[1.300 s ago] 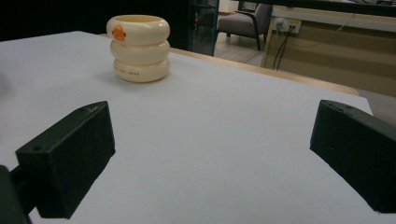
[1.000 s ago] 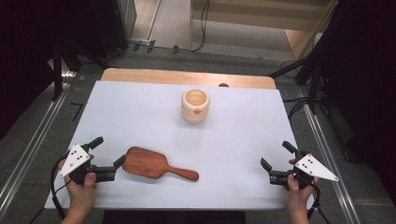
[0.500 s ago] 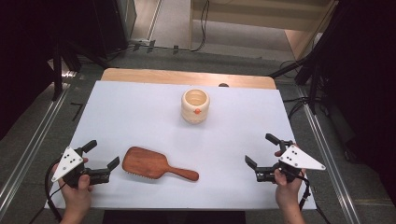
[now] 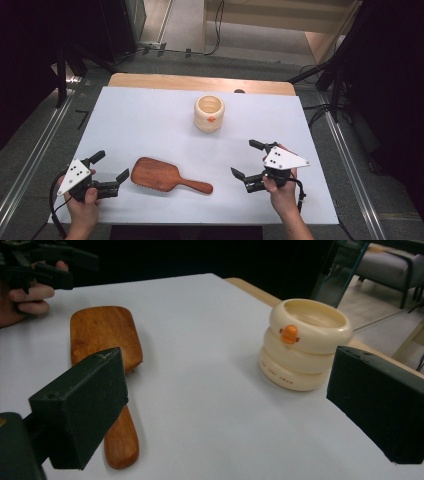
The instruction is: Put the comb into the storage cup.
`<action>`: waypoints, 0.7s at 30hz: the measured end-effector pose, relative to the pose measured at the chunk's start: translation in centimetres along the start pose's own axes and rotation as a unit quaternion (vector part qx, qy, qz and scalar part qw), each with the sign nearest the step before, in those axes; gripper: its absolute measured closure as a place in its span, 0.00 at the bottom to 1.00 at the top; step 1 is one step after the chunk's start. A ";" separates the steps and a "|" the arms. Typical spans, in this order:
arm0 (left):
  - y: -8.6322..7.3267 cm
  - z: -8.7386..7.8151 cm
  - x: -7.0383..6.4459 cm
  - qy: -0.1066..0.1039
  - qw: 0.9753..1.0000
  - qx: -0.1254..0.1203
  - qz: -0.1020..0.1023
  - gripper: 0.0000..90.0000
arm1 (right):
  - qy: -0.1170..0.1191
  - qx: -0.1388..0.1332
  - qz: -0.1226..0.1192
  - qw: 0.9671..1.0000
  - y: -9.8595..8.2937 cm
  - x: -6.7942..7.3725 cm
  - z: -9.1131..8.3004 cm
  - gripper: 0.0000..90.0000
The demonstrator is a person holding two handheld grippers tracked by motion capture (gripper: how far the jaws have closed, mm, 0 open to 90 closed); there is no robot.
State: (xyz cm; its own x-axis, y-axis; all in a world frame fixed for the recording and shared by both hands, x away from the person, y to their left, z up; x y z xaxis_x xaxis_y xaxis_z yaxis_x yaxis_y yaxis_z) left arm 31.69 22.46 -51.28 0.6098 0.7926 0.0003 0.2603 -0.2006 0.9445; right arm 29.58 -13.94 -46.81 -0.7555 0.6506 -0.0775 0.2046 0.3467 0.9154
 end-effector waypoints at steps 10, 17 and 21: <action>0.0 0.0 -0.1 -0.001 1.000 -0.002 0.003 0.00 | 0.051 0.068 -0.023 0.996 -0.1 2.7 3.9 0.02; 0.0 0.0 -0.1 0.000 1.000 -0.001 0.003 0.00 | 0.075 0.101 -0.045 0.991 -0.2 4.1 5.8 0.02; 0.0 0.0 -0.1 -0.001 1.000 -0.002 0.004 0.00 | 0.082 0.118 -0.051 0.988 -0.3 4.6 6.7 0.02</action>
State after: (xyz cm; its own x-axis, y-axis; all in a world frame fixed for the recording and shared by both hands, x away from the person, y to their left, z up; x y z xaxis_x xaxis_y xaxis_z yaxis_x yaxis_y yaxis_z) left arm 31.59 22.35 -51.30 0.6130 0.7901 0.0072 0.2532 -0.2050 0.9454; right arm 30.20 -6.55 -50.06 -0.8667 0.4920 -0.0817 0.2470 0.5659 0.7866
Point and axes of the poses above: each handheld gripper's, and its own axes: z roughly forward along the jaws, y roughly out of its top, x roughly to its left, the point moved 10 cm from there along z, roughly forward along the jaws, and after that the axes turned 4 degrees about x, right-handed, at the moved point
